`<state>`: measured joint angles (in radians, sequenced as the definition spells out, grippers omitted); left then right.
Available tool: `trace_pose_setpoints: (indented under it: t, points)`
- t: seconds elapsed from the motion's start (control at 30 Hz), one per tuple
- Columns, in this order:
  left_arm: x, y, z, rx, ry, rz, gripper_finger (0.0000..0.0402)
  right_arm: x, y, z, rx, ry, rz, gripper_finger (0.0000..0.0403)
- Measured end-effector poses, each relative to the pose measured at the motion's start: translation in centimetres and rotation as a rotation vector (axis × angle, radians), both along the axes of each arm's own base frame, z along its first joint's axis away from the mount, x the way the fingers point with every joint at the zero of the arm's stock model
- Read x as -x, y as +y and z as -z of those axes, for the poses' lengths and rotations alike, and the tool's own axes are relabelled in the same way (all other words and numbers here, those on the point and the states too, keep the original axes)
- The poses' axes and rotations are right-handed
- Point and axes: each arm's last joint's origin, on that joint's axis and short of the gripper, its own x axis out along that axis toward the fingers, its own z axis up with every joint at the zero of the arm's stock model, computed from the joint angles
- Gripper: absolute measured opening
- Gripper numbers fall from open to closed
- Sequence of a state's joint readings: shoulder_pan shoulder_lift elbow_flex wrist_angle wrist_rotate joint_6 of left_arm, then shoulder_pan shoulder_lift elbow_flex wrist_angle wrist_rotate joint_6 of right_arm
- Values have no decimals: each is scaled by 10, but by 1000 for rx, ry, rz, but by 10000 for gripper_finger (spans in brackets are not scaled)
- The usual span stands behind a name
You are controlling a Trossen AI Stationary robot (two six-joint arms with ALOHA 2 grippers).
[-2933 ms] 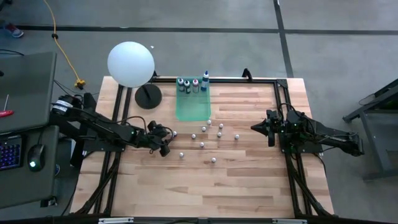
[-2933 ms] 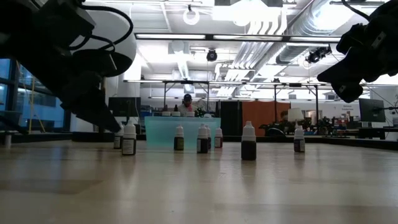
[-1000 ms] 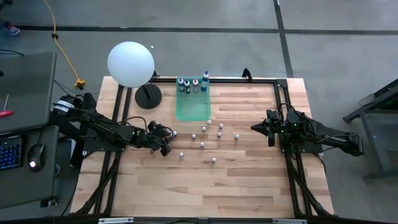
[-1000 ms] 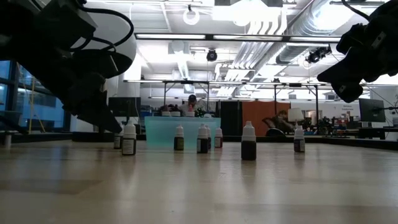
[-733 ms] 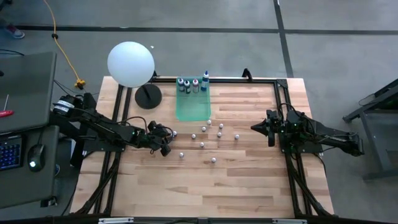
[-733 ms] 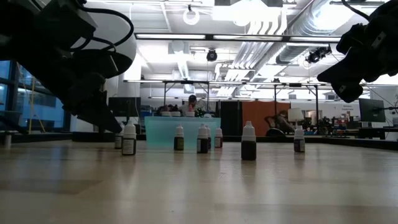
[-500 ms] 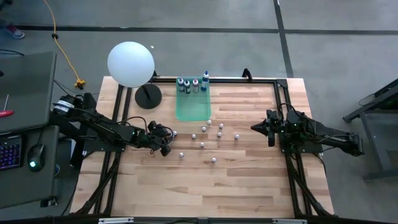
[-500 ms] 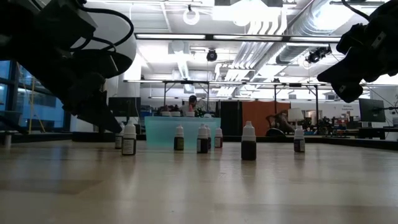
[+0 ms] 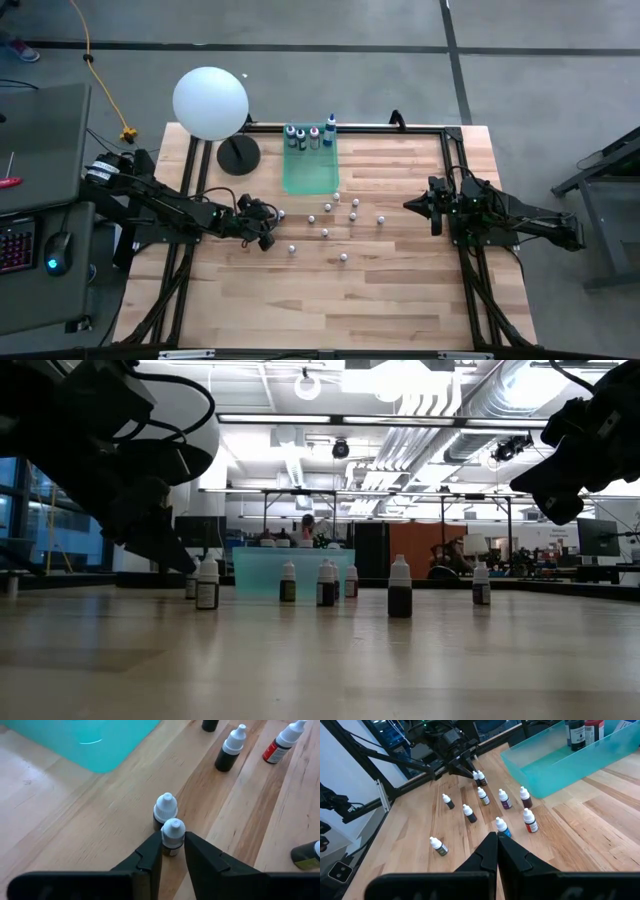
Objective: Pick & Place food coloring
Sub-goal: Put the small black food coloring bottle into the blue bin
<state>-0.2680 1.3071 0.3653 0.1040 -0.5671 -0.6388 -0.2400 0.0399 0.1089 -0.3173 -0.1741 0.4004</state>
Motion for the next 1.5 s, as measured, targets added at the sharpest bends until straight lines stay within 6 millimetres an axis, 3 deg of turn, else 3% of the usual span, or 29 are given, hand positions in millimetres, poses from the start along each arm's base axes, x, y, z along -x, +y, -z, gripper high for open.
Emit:
trace_pose_setpoints:
  t: [0.4,0.77,1.3,1.5]
  points:
    - [0,0,-1,-14,-12,-15,157,0,0,0,0,0,0,0]
    - [-5,17,-2,26,-35,-82,159,0,0,0,0,0,0,0]
    - [-4,16,0,64,-2,-28,158,0,0,0,-1,0,0,0]
    - [-4,16,0,65,-2,-27,128,0,0,0,0,0,0,0]
